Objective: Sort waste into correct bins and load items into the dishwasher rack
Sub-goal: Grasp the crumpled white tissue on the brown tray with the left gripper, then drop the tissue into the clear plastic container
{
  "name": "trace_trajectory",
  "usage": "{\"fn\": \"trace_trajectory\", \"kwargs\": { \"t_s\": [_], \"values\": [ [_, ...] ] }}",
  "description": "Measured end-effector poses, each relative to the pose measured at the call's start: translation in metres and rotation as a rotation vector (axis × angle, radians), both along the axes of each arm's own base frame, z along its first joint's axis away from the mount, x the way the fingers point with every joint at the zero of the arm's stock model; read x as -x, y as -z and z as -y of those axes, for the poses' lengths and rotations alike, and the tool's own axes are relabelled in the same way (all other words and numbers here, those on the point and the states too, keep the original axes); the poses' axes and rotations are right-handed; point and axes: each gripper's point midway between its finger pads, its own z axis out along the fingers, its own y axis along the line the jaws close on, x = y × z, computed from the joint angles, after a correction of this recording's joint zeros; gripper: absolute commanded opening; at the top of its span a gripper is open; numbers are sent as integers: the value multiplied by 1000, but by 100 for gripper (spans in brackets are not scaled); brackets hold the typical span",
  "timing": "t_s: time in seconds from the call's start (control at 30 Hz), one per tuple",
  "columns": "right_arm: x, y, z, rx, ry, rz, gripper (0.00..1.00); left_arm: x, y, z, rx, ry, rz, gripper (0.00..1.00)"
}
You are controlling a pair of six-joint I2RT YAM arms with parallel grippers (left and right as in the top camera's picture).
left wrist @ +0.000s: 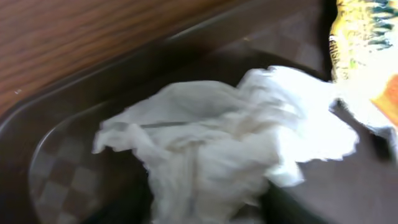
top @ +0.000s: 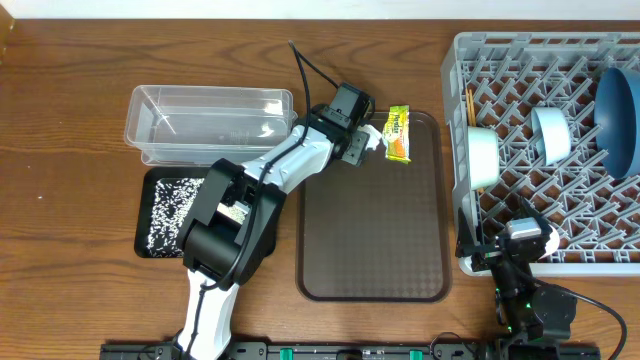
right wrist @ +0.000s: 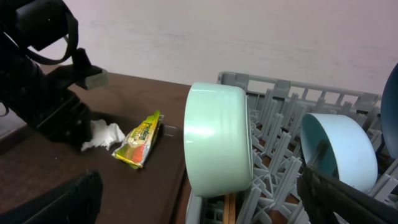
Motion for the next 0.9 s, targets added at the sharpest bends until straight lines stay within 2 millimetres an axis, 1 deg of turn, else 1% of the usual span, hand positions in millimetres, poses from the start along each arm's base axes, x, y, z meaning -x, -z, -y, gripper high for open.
{"fn": "trace_trajectory", "kwargs": {
  "t_s": [0.07,0.1,0.17,0.23,0.3,0.4,0.5,0.57,0.63,0.73,0.77,0.8,0.83,0.87,0.9],
  "values": [
    [0,0,0,0,0,0,99,3,-1,2,8,4,-10,11],
    [0,0,0,0,0,0,99,6,0,2,6,11,-20,6],
    [0,0,0,0,0,0,99,11,-3,1,0,25,-36,6],
    [0,0,0,0,0,0,99,16,-14,-2,-5,26,-39,6],
    [0,0,0,0,0,0,99,17,-34,-8,-4,13,-18,6],
    [0,0,0,0,0,0,99,13,-79,-24,-14,-27,60,6],
    [0,0,0,0,0,0,99,9,-124,-56,-61,-107,154,6],
    [0,0,0,0,0,0,99,5,-140,-77,-100,-162,194,6],
    [0,0,0,0,0,0,99,1,-145,-102,-148,-236,210,6],
    [0,0,0,0,0,0,99,-5,-140,-138,-209,-335,196,6],
    [0,0,0,0,0,0,99,-8,-138,-152,-221,-376,191,10],
    [0,0,0,0,0,0,99,-10,-137,-163,-229,-408,189,27],
    [0,0,0,0,0,0,99,-12,-137,-173,-232,-441,191,60],
    [0,0,0,0,0,0,99,-16,-138,-182,-223,-478,198,70],
    [0,0,0,0,0,0,99,-21,-139,-190,-204,-514,207,77]
  ]
}}
